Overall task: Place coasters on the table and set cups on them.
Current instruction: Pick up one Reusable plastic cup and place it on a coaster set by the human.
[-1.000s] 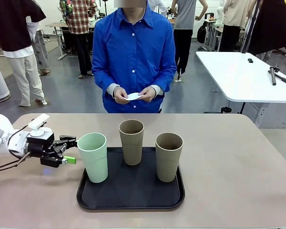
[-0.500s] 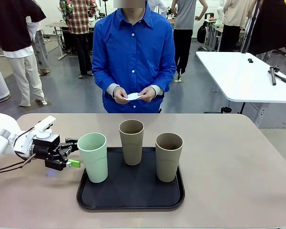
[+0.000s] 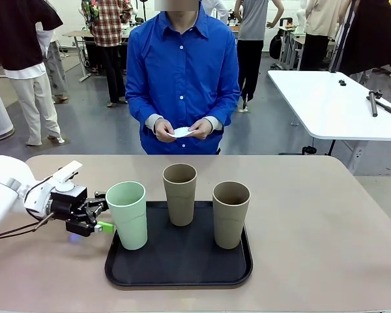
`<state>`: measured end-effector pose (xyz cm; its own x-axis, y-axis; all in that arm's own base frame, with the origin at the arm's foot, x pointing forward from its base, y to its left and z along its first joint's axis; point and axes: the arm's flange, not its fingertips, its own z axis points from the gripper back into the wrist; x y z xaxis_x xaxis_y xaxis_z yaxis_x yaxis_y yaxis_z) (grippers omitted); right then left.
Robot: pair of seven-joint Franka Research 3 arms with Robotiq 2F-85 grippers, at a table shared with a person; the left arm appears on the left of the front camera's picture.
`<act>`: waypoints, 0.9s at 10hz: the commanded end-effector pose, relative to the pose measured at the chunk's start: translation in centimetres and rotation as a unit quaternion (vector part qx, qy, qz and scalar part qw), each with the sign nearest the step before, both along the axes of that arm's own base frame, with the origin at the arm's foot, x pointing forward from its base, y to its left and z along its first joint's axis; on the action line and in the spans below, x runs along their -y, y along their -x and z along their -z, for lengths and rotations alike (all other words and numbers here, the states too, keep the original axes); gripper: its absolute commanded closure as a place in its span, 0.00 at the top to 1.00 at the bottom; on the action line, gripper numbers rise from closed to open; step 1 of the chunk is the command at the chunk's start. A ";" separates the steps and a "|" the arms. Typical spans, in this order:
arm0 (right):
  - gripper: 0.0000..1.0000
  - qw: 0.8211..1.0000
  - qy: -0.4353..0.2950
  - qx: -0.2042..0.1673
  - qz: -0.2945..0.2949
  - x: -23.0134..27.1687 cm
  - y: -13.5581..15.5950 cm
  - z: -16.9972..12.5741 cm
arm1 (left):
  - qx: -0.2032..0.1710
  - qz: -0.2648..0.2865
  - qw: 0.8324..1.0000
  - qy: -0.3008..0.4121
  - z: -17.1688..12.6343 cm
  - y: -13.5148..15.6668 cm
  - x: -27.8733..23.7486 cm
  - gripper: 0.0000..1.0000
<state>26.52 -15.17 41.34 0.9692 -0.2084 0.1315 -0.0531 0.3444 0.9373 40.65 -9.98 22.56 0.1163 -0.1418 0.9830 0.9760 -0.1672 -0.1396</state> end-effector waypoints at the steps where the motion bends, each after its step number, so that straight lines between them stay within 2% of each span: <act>1: 1.00 1.000 -0.003 0.005 -0.001 0.0 0.0 -0.1 | -0.007 0.015 1.000 -0.012 0.2 0.0 0.5 1.00; 9: 1.00 1.000 -0.003 0.005 -0.001 0.0 0.0 -0.1 | 0.003 0.041 0.999 -0.006 1.1 0.5 3.5 1.00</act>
